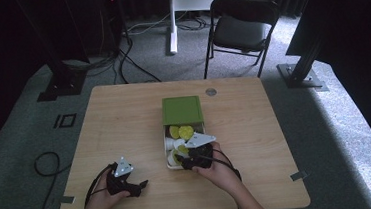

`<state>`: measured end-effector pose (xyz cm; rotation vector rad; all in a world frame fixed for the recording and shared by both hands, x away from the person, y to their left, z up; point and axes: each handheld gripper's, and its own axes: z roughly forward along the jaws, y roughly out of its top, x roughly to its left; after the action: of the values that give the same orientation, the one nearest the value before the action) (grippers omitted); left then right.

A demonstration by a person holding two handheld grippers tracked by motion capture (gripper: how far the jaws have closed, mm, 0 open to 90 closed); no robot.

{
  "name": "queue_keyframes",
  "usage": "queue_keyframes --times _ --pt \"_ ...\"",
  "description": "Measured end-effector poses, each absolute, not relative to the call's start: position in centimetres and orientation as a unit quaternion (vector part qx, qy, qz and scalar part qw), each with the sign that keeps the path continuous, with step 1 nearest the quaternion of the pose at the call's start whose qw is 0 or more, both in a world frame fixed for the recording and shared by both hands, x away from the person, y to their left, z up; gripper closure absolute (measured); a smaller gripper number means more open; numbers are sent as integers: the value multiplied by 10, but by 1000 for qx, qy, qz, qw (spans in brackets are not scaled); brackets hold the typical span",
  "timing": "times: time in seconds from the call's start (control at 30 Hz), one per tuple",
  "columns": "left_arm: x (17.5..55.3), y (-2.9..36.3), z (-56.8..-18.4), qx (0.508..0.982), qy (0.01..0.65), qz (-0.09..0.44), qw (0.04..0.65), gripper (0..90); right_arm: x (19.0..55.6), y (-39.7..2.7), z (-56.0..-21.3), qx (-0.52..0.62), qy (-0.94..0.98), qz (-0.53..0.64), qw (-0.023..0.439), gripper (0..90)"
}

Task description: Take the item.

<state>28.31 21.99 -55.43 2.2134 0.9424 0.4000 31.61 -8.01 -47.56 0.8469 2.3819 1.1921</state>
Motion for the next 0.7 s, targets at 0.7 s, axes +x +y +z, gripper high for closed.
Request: queue_keyframes --times 0.7 --pt "283 220 -554 853 361 155 343 88 332 -108 -433 310 805 454 222 397"
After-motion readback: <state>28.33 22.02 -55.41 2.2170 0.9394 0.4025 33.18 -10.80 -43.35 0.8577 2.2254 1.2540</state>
